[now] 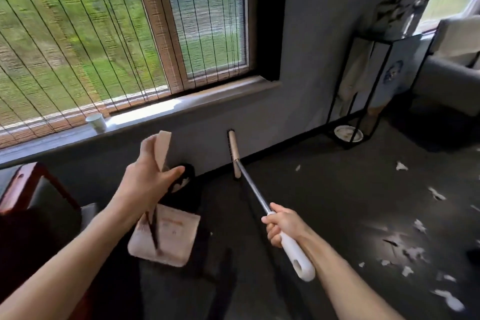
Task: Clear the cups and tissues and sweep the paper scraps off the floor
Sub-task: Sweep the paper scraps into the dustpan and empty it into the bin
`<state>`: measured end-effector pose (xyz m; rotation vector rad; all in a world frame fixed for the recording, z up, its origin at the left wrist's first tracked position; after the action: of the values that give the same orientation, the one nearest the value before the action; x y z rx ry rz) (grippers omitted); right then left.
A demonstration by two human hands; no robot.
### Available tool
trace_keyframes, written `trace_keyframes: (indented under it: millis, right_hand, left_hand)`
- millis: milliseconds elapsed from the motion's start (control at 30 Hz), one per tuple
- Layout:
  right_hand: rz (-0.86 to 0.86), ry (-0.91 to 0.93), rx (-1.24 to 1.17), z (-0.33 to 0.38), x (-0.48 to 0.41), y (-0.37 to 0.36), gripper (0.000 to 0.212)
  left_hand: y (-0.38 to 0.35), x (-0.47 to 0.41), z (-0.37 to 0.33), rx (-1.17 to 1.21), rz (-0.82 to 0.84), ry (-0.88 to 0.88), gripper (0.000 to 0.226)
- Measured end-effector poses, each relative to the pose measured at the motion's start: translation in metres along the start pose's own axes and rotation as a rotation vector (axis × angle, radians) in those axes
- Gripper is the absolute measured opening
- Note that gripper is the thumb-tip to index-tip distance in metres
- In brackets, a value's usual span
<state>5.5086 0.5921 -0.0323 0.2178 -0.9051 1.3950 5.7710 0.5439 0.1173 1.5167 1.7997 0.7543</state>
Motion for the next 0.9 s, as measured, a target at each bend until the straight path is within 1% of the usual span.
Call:
trace_keyframes:
  millis: [33, 67, 100, 200, 333, 467, 600, 633, 767, 833, 900]
  right_hand:
    - [-0.024, 0.021, -0.011, -0.005, 0.011, 0.005, 0.072]
    - [-0.052, 0.041, -0.011, -0.013, 0.024, 0.009, 0.072]
    - [-0.086, 0.063, -0.008, -0.024, 0.038, 0.015, 0.071]
    - [-0.187, 0.106, -0.022, -0.059, 0.084, 0.035, 0.071]
    - [-0.331, 0.124, -0.111, -0.103, 0.154, 0.083, 0.071]
    - [-0.523, 0.131, -0.195, -0.162, 0.233, 0.140, 0.071]
    - [-0.696, 0.160, -0.377, -0.229, 0.323, 0.202, 0.062]
    - [-0.734, 0.170, -0.417, -0.246, 0.347, 0.219, 0.064]
    - [-0.893, 0.205, -0.503, -0.322, 0.448, 0.284, 0.060]
    - [-0.958, 0.213, -0.534, -0.361, 0.502, 0.319, 0.061]
    - [-1.025, 0.216, -0.599, -0.397, 0.556, 0.356, 0.063]
  left_hand:
    - [-0.003, 0.006, 0.000, -0.002, 0.046, -0.014, 0.079]
    - [-0.009, 0.013, 0.001, -0.010, 0.098, -0.017, 0.083]
    - [-0.020, 0.023, 0.001, -0.010, 0.155, -0.040, 0.080]
    - [-0.066, 0.073, 0.002, 0.015, 0.301, -0.152, 0.063]
    - [-0.129, 0.157, -0.024, 0.081, 0.490, -0.226, 0.061]
    - [-0.178, 0.254, -0.079, 0.151, 0.688, -0.390, 0.061]
    - [-0.213, 0.366, -0.143, 0.161, 0.879, -0.627, 0.065]
    - [-0.221, 0.395, -0.159, 0.156, 0.916, -0.690, 0.065]
    - [-0.249, 0.514, -0.217, 0.119, 1.041, -0.916, 0.066]
    - [-0.265, 0.574, -0.241, 0.092, 1.100, -0.975, 0.067]
    - [-0.279, 0.630, -0.266, 0.074, 1.112, -1.013, 0.068]
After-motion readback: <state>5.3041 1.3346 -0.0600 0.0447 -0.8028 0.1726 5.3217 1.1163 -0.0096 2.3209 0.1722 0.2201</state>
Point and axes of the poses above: each hand's wrist, its own x-axis away from the middle knuckle, its own y-axis out of the back of the hand, z = x × y, the point moved 3 cm from there along -x, towards the middle knuckle, and after that the axes turned 6 degrees about -x, right-handed, at the moved point
